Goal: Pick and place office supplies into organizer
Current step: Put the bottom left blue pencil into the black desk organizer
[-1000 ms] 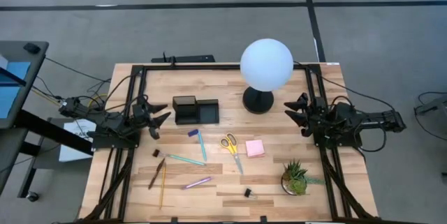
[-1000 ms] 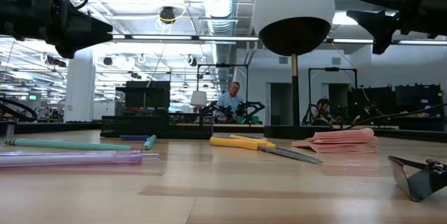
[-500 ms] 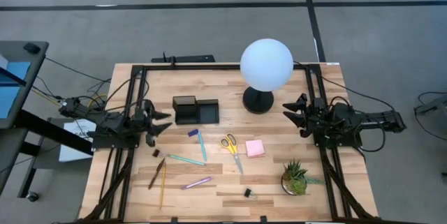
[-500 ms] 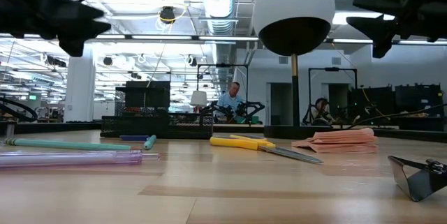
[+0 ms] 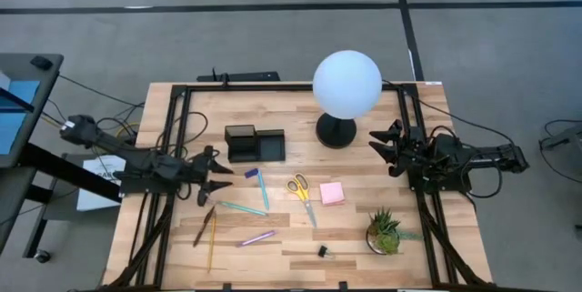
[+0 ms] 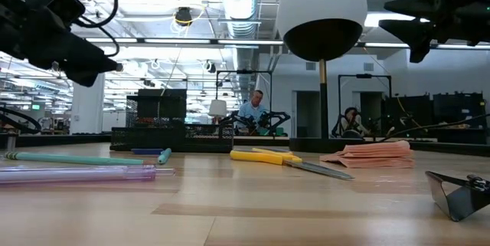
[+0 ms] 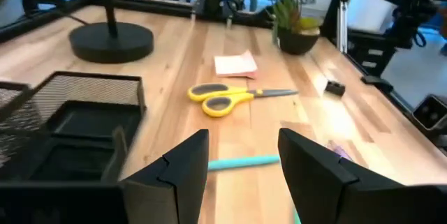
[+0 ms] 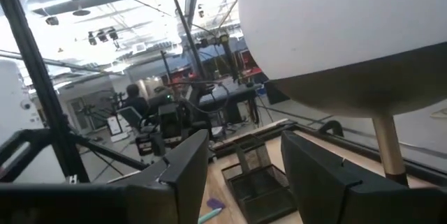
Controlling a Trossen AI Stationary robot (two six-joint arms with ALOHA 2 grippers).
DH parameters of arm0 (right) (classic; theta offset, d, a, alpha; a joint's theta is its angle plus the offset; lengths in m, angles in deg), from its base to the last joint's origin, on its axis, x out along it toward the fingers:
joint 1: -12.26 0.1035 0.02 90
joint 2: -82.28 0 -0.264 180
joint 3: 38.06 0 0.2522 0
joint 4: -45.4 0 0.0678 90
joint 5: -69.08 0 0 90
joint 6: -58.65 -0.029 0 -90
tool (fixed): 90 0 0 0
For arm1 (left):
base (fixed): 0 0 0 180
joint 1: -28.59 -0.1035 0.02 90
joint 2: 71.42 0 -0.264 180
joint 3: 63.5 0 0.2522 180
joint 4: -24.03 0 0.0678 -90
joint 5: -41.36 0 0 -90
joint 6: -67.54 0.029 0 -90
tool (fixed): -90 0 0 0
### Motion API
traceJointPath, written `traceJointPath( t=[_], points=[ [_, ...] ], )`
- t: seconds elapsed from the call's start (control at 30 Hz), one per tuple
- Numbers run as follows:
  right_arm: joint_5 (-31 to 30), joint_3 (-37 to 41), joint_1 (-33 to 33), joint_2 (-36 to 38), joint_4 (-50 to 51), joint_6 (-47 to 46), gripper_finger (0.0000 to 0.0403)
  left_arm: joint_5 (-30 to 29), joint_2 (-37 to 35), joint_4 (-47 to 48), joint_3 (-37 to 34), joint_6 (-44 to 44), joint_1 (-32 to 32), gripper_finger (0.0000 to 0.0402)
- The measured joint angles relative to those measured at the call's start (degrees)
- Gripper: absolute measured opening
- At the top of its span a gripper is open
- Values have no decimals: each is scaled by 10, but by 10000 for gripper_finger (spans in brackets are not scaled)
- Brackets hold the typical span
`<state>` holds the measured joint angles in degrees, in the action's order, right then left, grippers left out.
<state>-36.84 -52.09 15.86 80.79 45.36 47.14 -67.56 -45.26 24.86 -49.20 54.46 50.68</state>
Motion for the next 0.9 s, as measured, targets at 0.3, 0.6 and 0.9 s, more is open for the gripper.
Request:
traceJointPath(
  t=[0.3, 0.6, 0.9],
  points=[
    [-8, 0, 0, 0, 1, 0, 171, 32, 180, -82, 12, 38, 0, 168],
    [-7, 0, 0, 0, 31, -9, 170, 38, 344, -177, 10, 7, 0, 136],
    [-7, 0, 0, 0, 54, -26, 169, 122, 493, -295, 26, -11, 0, 143]
  ],
)
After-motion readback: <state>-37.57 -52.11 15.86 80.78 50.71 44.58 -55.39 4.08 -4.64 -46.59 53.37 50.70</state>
